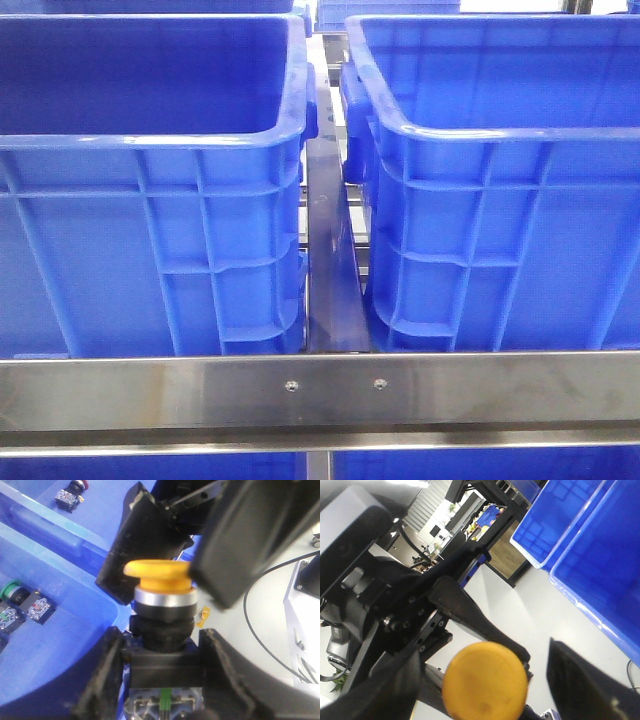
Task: Pick red and yellow buttons and place in box
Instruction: 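Close the right gripper on the yellow button cap, open left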
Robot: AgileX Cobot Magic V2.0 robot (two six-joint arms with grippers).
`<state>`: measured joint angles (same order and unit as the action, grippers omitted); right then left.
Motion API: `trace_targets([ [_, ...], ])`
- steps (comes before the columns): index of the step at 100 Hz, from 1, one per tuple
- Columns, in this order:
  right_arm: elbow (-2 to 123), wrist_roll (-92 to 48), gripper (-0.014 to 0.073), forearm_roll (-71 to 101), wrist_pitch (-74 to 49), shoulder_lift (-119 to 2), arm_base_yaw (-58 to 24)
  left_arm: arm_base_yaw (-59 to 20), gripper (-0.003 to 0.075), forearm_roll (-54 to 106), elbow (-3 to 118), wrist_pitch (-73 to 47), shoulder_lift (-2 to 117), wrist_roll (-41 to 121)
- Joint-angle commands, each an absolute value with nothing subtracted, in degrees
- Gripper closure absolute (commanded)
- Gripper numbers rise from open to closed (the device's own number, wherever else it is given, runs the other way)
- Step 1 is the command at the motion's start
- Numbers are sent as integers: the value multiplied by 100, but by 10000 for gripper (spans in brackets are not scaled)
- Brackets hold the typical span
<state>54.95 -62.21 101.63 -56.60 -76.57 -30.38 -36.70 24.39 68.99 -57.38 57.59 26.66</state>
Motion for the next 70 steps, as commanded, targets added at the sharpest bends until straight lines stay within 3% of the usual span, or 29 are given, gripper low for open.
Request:
trace_targets([
  [1, 5704, -6237, 160, 10584, -5839, -7528, -3035, -3719, 739, 2666, 7054, -5404, 5707, 2668],
  [23, 5710, -6237, 487, 10584, -5997, -7528, -3035, -3719, 738, 2666, 7054, -5404, 5707, 2668],
  [36, 5710, -6237, 538, 10584, -6059, -7528, -3035, -3719, 715, 2666, 7054, -5404, 5707, 2668],
  [46, 5710, -6237, 538, 10584, -6059, -7528, -3035, -3719, 576, 2666, 7054, -5404, 5707, 2668],
  [58, 5730, -6237, 538, 10584, -6053, -7528, -3035, -3719, 294, 2666, 7054, -5404, 5707, 2668],
  [65, 5743, -6237, 538, 10584, -6053, -7528, -3035, -3719, 196, 2641, 7054, -5404, 5707, 2668],
  [70, 5747, -6237, 538, 10584, -6024, -7522, -3030, -3719, 169, 2582, 7054, -5404, 5707, 2668],
])
